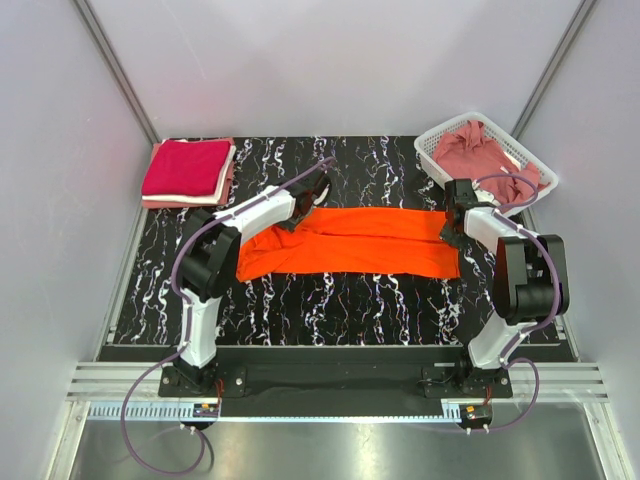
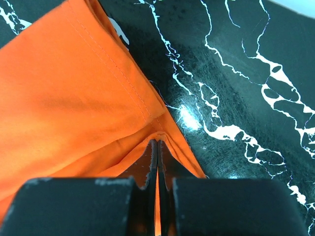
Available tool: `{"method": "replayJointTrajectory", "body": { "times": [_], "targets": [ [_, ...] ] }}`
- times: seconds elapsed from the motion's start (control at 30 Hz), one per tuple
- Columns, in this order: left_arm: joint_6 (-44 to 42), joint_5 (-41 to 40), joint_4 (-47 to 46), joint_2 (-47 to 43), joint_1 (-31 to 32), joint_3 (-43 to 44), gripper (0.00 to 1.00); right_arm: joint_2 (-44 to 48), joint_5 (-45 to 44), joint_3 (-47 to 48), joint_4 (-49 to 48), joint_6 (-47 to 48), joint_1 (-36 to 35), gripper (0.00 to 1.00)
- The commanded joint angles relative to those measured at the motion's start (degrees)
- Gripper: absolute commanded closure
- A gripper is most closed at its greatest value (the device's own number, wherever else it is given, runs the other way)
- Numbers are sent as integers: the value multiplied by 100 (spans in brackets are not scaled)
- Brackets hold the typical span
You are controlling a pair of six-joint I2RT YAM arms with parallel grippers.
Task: Fold and stack the t-shirts
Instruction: Fold the tshirt
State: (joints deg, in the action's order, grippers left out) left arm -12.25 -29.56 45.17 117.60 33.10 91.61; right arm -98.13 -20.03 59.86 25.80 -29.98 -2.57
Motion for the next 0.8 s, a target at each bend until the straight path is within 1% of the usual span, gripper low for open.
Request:
{"method": "replayJointTrajectory", "body": {
  "times": [0.0, 0.3, 0.33, 0.37, 0.4, 0.43, 0.47, 0.5, 0.53, 0.57, 0.6, 0.67, 0.73, 0.77],
  "targets": [
    [-76, -23, -105, 43, -6, 296, 100, -13, -220, 246, 65, 1, 55, 100],
    [-128, -58, -105, 254, -6, 454, 99, -13, -308, 246, 74, -70, 55, 100],
    [-120, -50, -105, 272, -14, 480, 96, -22, -282, 263, 83, -70, 55, 100],
    [-128, -67, -105, 298, -14, 480, 85, -66, -204, 281, 83, -70, 55, 100],
    [-128, -59, -105, 298, -6, 480, 80, -92, -168, 325, 83, -70, 55, 100],
    [-128, -67, -96, 281, -14, 472, 82, -110, -133, 342, 109, -70, 46, 98],
    [-128, -85, -87, 220, -6, 454, 82, -101, -115, 360, 127, -87, 55, 91],
    [-120, -172, -87, 185, -6, 410, 80, -23, -54, 369, 144, -113, 55, 88],
    [-102, -234, -87, 45, -6, 349, 73, 30, 25, 378, 153, -114, 46, 81],
    [-76, -304, -87, -43, 3, 348, 71, 126, 69, 378, 162, -114, 55, 81],
    [-58, -392, -87, -131, 12, 296, 71, 327, 113, 369, 162, -114, 46, 76],
    [47, -428, -43, -464, 12, 243, 69, 574, 244, 369, 205, -87, 55, 73],
    [300, -183, 18, -737, 3, 182, 66, 899, 333, 360, 250, -70, 46, 69],
    [407, 19, 18, -1034, -5, 60, 61, 996, 481, 351, 250, -87, 46, 68]
  ]
}}
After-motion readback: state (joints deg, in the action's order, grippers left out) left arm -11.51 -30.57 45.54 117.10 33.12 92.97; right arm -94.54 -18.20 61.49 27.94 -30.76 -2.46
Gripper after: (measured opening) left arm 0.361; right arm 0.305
